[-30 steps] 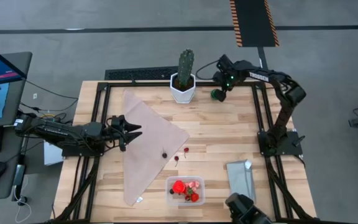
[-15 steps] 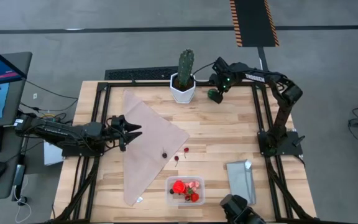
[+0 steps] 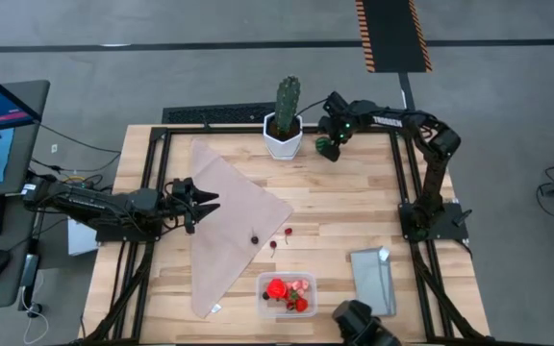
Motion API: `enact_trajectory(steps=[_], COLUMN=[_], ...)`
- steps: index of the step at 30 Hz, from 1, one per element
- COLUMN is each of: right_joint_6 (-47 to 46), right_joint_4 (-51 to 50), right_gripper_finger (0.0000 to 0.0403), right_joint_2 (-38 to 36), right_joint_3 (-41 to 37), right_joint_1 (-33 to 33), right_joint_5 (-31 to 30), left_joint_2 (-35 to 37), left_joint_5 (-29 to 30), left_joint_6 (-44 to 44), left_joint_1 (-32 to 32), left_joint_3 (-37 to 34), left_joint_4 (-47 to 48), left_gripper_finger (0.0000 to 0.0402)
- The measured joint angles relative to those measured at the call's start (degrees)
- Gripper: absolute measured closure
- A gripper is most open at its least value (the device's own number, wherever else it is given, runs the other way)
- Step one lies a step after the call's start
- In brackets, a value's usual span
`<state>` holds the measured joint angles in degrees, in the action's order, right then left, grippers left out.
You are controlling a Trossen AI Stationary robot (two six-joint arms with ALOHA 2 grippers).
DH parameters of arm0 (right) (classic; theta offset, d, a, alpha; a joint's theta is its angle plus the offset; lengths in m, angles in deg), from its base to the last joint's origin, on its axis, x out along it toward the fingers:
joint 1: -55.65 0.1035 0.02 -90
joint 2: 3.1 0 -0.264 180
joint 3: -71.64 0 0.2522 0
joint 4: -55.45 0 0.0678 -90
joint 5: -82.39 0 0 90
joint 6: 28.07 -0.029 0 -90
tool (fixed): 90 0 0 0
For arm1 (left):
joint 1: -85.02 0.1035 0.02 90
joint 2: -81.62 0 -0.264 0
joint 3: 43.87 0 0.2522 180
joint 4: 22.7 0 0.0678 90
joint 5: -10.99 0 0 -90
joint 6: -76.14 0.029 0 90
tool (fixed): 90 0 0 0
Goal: Pick and placing Produce into tupperware
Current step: Put the watermelon into the transparent bin
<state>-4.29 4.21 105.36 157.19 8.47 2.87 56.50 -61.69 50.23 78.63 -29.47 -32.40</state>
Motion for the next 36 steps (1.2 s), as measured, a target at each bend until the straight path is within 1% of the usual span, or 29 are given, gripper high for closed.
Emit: enact_trajectory(steps=[7, 12, 23, 28, 31, 36], right_joint_6=[0.23, -0.25, -0.82, -1.26, -1.61, -1.91], right_joint_4=[2.45, 2.92, 2.06, -0.58, -2.89, -8.76], right_gripper_finger=[0.0063, 0.0076, 0.0141, 0.0165, 0.0173, 0.0185], right_joint_2=[0.0, 0.58, 0.61, 0.61, 0.61, 0.09], right_joint_3=[0.0, 0.0, -0.02, -0.02, -0.02, -0.02], right_joint_1=[2.19, 3.06, 2.85, 2.85, 2.46, 1.85], right_joint_5=[0.96, 1.58, 1.97, 2.17, 4.3, 11.35], left_joint_2=[0.0, 0.0, 0.0, 0.0, 0.0, 0.0], left_joint_5=[0.0, 0.0, -0.01, -0.11, -0.42, -0.44], left_joint_6=[0.02, 0.02, 0.02, 0.0, 0.0, -0.75], left_joint_1=[0.0, 0.0, 0.0, 0.0, 0.0, 0.0], left_joint_3=[-0.02, 0.0, 0.0, 0.0, -0.01, -0.01], left_joint_4=[0.02, 0.02, 0.07, 0.11, 0.29, 1.6], left_gripper_finger=[0.0219, 0.0219, 0.0219, 0.0219, 0.0219, 0.0219])
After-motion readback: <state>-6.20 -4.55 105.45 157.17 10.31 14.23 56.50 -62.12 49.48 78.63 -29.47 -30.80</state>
